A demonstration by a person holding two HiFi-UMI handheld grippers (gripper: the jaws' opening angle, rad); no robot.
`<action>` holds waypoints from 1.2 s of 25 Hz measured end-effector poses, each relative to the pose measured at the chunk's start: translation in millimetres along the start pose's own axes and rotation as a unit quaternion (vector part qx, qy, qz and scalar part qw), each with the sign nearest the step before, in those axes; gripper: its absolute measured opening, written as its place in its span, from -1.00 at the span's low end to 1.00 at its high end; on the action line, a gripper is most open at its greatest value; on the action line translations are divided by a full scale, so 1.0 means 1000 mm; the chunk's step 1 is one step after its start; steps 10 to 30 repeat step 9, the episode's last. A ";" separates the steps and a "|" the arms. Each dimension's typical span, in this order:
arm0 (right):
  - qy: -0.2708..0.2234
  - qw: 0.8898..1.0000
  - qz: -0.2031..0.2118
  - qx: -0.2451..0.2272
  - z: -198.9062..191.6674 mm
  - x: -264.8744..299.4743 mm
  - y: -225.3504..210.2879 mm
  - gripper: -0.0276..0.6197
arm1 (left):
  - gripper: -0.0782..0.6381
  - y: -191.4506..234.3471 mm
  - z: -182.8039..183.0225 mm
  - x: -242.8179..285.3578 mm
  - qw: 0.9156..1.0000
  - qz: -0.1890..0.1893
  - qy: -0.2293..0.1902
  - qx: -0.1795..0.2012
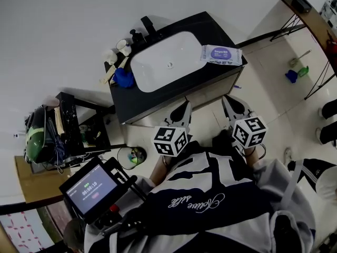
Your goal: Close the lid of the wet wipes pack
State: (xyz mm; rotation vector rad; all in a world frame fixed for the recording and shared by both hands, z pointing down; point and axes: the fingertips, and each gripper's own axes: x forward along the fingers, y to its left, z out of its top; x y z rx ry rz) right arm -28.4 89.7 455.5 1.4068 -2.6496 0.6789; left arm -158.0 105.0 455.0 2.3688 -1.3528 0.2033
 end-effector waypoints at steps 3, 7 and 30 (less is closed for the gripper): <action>-0.004 1.000 -0.003 0.002 0.001 -0.003 -0.001 -0.93 | -0.79 0.000 -0.002 -0.002 1.000 0.001 0.005 0.001; -0.003 1.000 -0.002 -0.001 0.001 -0.002 0.000 -0.93 | -0.79 0.005 -0.003 -0.004 1.000 0.007 0.005 -0.007; -0.002 1.000 0.000 -0.004 0.000 0.000 0.001 -0.92 | -0.79 0.009 -0.003 -0.005 1.000 0.011 0.003 -0.011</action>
